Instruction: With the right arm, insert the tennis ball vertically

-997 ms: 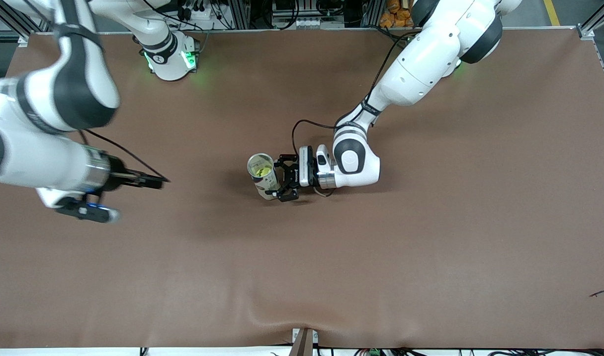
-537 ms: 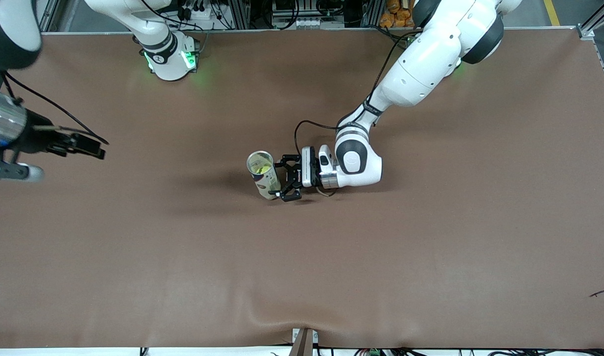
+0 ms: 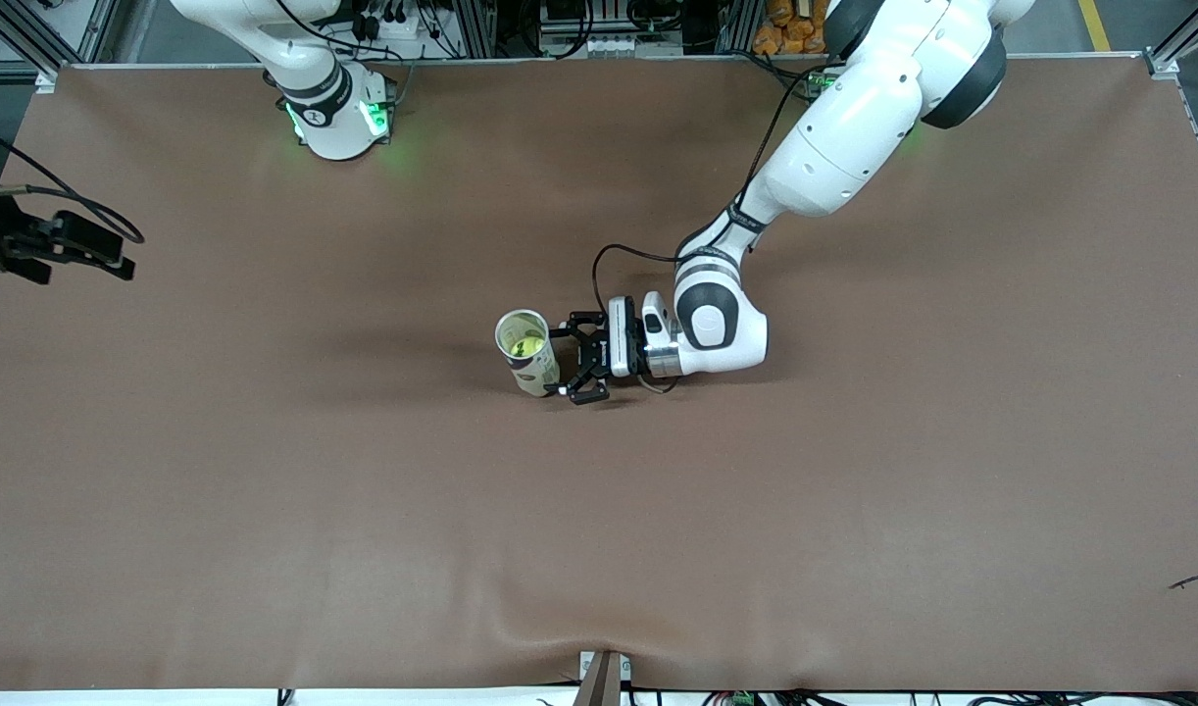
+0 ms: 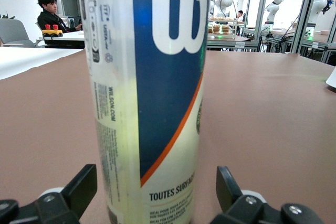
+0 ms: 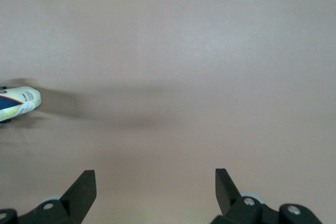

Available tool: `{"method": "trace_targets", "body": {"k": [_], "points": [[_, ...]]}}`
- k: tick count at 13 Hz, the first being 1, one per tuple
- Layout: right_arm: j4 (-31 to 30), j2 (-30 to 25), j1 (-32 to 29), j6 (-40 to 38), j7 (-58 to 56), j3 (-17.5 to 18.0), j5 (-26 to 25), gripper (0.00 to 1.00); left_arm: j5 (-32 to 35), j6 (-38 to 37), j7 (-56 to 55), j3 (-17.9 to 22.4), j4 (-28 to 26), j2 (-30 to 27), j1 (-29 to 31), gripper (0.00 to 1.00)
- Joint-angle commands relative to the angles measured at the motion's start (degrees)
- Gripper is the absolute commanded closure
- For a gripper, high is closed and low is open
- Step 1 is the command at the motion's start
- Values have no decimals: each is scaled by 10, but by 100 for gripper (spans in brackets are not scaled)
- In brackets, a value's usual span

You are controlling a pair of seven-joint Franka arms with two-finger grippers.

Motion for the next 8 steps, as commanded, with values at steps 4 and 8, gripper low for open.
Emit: {"method": "trace_targets", "body": {"k": [4, 8], "points": [[-23, -34, -56, -17, -10, 55, -26, 0, 0, -18, -6, -4, -90, -67, 32, 0], [-27, -36, -54, -16, 37, 55, -26, 0, 60, -33, -9, -5, -123, -88, 71, 0]]}}
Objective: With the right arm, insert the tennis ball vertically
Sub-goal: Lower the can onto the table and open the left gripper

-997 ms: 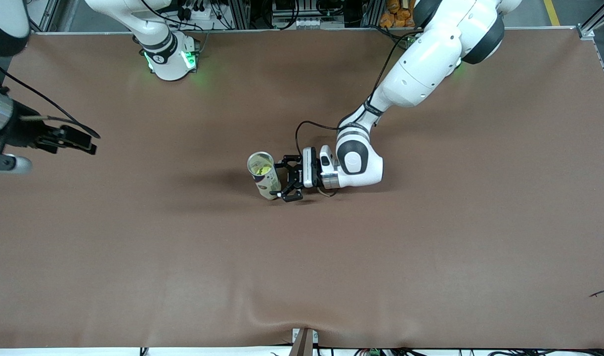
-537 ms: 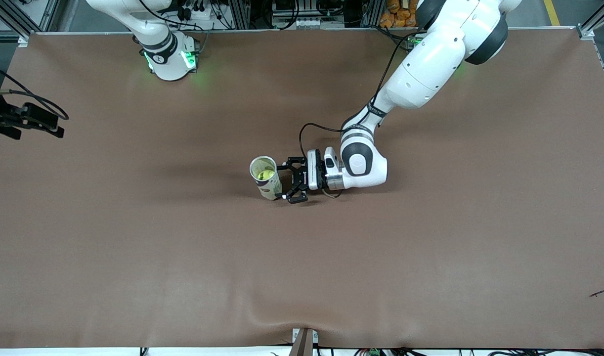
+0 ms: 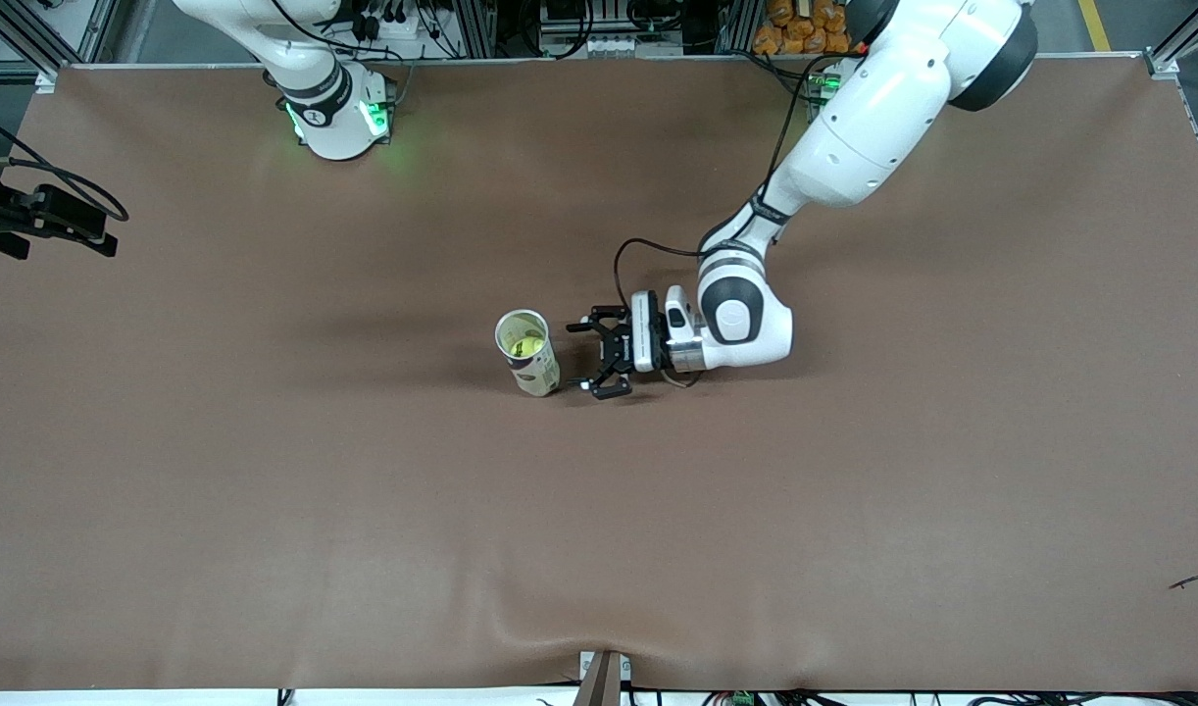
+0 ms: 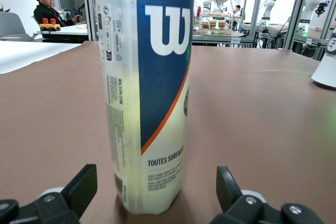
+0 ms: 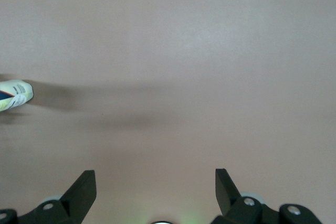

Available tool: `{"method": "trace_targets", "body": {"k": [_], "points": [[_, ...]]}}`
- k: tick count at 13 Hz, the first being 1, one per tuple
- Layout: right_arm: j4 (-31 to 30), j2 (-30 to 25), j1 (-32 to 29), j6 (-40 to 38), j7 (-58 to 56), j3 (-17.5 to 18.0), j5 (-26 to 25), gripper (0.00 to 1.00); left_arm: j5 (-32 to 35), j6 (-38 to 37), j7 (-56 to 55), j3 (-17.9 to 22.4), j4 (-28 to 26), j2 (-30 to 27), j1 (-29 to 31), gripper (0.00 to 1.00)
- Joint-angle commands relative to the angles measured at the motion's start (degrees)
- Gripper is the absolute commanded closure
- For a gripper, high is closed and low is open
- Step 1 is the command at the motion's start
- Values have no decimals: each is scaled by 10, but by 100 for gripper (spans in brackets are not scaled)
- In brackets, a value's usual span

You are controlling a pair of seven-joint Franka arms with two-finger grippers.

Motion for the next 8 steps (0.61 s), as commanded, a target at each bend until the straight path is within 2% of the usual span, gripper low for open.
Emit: {"method": "trace_targets", "body": {"k": [1, 5, 8], "points": [[-23, -21, -15, 4, 19, 14, -10, 0, 38, -14, -11, -4, -44, -34, 32, 0], [-16, -16, -21, 14, -5, 11, -18, 0, 160, -56, -90, -3, -33, -36, 85, 0], [-16, -14, -23, 16, -15, 12, -18, 0, 262, -88, -164, -3, 1, -34, 123, 0]]}}
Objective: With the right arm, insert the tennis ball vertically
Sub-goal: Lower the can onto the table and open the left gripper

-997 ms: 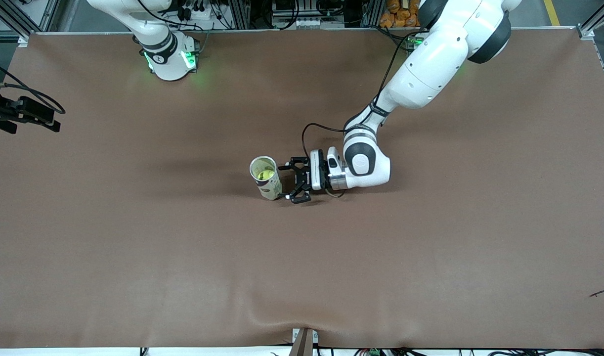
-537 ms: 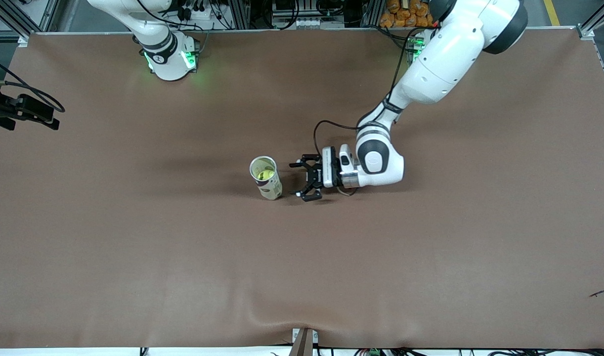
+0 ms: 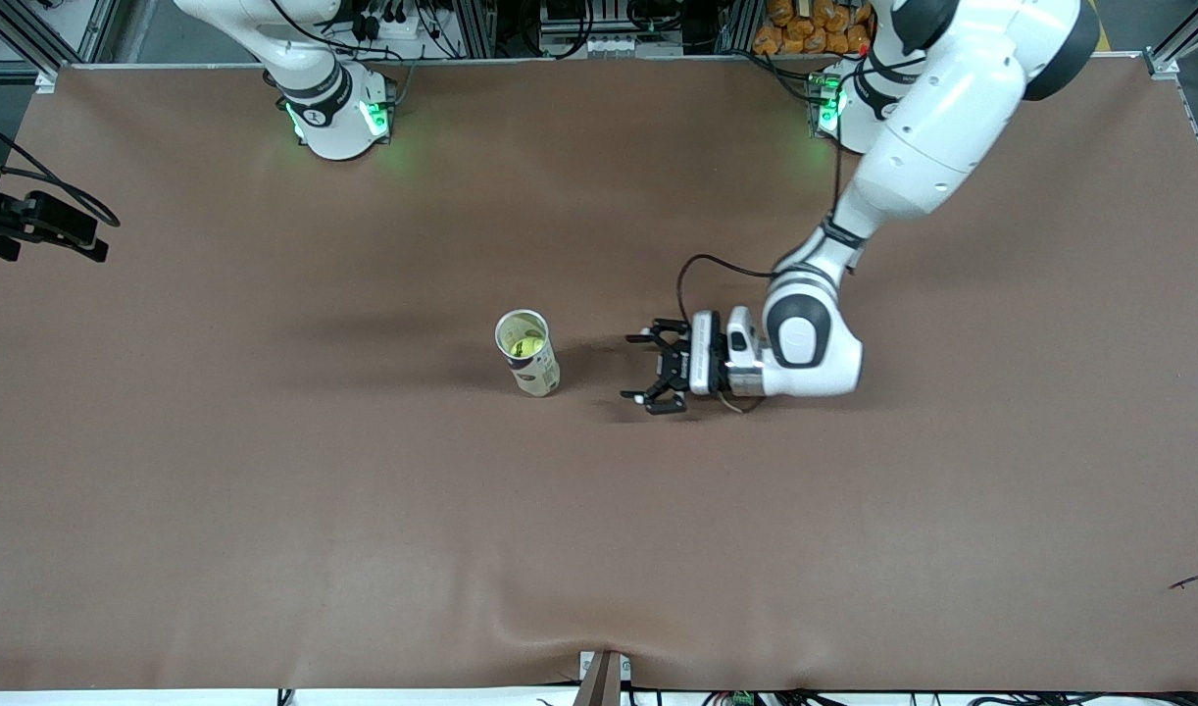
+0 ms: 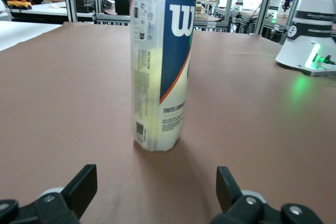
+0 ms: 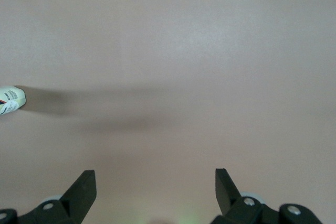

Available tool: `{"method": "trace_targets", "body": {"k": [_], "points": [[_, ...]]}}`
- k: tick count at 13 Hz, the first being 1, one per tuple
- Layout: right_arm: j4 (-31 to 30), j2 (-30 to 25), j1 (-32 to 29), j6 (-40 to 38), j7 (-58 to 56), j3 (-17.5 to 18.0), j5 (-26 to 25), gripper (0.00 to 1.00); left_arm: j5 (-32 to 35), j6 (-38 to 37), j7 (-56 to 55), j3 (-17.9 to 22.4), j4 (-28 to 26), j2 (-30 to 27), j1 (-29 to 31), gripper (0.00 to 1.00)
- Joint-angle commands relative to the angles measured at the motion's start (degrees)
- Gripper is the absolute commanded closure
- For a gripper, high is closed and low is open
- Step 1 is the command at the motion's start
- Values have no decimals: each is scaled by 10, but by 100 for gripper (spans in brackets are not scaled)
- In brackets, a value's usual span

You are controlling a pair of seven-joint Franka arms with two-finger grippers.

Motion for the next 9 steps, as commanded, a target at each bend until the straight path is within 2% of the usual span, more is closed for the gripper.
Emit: {"method": "trace_targets", "body": {"k": [1, 9], "points": [[-12, -13, -15, 5, -10, 11, -5, 0, 72, -31, -62, -3, 18, -10, 27, 0], [-10, -9, -9, -2, 14, 12, 11, 0, 228, -94, -258, 2, 78, -17, 69, 0]]}}
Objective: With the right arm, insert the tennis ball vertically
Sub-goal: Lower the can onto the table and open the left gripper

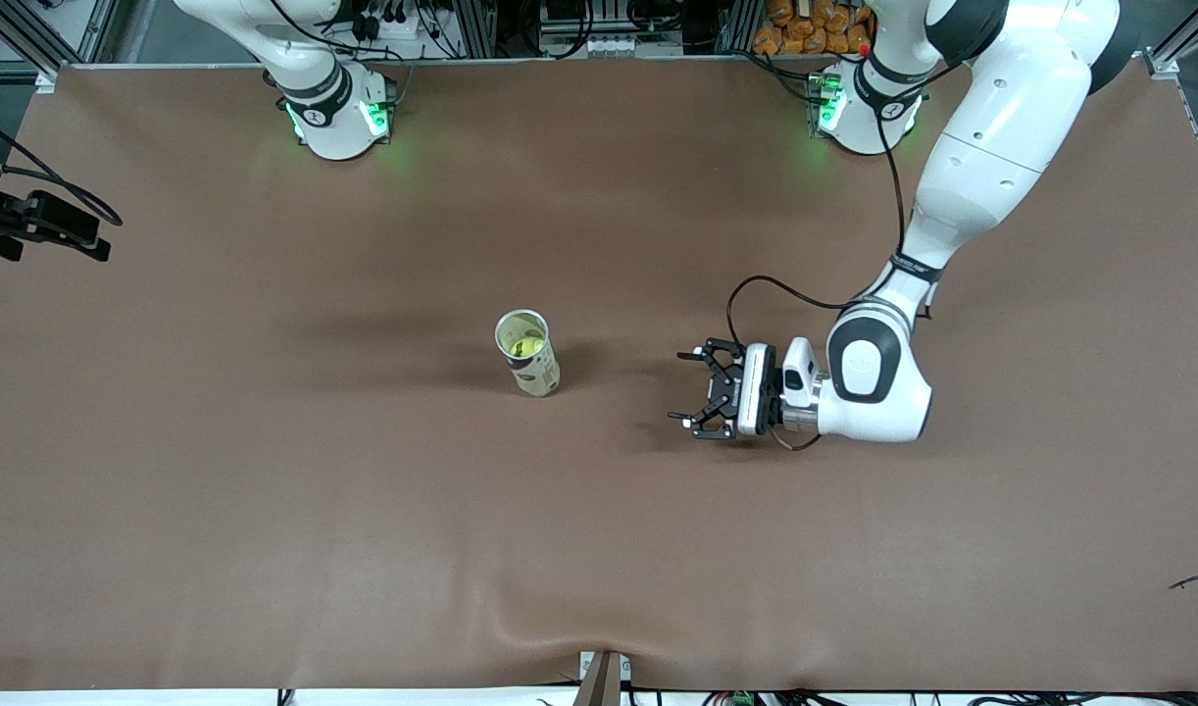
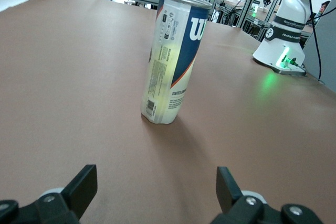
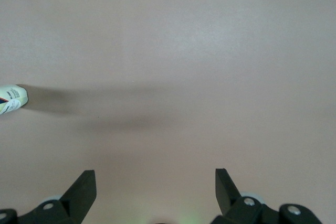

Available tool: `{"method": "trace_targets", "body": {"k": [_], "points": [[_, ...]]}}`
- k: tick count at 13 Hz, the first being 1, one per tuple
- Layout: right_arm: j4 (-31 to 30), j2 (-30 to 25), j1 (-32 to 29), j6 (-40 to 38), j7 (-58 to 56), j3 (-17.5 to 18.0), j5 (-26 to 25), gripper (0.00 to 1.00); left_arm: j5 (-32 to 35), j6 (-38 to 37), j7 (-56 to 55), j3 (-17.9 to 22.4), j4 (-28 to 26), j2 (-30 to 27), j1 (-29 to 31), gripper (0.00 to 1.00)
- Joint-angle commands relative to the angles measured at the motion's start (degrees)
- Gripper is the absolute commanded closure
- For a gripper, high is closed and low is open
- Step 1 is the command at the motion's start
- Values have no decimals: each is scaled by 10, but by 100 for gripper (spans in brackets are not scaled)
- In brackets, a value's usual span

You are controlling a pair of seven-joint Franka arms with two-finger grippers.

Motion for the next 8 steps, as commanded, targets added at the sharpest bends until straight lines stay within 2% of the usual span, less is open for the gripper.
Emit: {"method": "trace_targets", "body": {"k": [1, 5, 8], "points": [[-9, -8, -7, 0, 23, 10, 7, 0, 66, -24, -95, 0, 13, -21, 11, 0], [-9, 11, 13, 6, 59, 13, 13, 0, 192, -84, -320, 19, 22, -105, 13, 0], [-2, 14, 16, 8, 52, 13, 24, 0, 256, -122, -461, 33, 22, -149, 11, 0]]}}
